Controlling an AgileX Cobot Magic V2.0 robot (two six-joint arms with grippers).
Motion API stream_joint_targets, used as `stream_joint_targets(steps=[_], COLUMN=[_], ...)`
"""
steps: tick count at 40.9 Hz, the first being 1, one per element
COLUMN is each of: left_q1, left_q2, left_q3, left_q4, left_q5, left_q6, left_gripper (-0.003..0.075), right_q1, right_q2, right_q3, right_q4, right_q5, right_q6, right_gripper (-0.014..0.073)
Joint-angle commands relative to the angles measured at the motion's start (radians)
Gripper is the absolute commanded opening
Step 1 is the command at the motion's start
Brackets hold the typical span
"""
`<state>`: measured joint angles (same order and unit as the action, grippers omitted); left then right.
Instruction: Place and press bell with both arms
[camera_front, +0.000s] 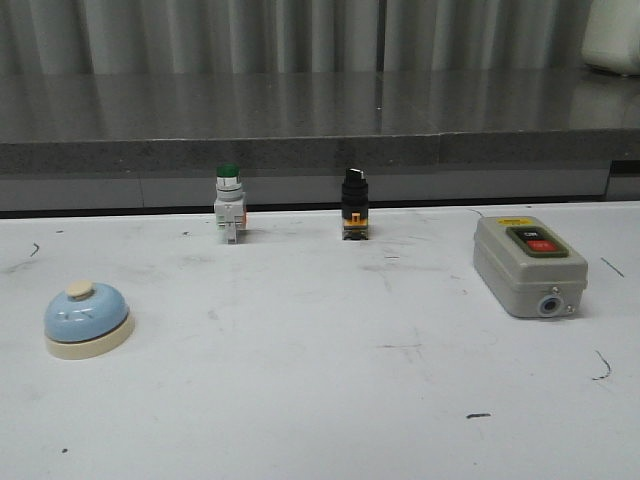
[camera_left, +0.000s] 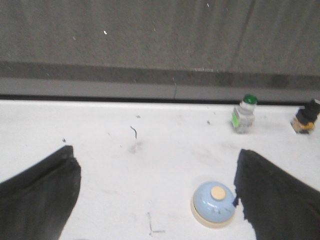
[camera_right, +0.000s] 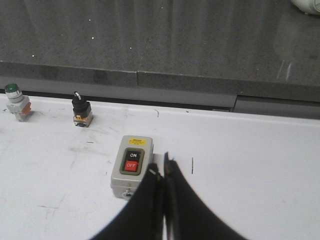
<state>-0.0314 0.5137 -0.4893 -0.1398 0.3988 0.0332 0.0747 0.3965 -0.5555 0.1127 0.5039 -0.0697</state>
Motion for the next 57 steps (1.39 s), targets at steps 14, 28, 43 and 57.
stream_joint_targets(steps=[14, 28, 43, 57], left_q1=[-0.261, -0.281, -0.281, -0.281], left_q2=[0.548, 0.979, 1.254, 1.344], left_q3=[-0.203, -0.476, -0.649, -0.721], left_q4=[-0.021, -0.015, 0.027, 0.027], left_q5=[-0.012, 0.169, 0.28, 0.394], left_q6=[0.013, 0.013, 0.011, 0.011], left_gripper=[0.0585, 0.0585, 0.0585, 0.0546], right_q1=[-0.003, -0.003, -0.003, -0.003], right_q2=[0.014, 0.014, 0.014, 0.014], right_q3=[-0.037, -0.037, -0.037, -0.037], right_q4=[0.004, 0.004, 0.004, 0.004], right_q5=[-0.072, -0.072, -0.072, -0.072], right_q6=[-0.001, -0.001, -0.001, -0.001], right_gripper=[-0.0067, -0.0067, -0.0067, -0.0067])
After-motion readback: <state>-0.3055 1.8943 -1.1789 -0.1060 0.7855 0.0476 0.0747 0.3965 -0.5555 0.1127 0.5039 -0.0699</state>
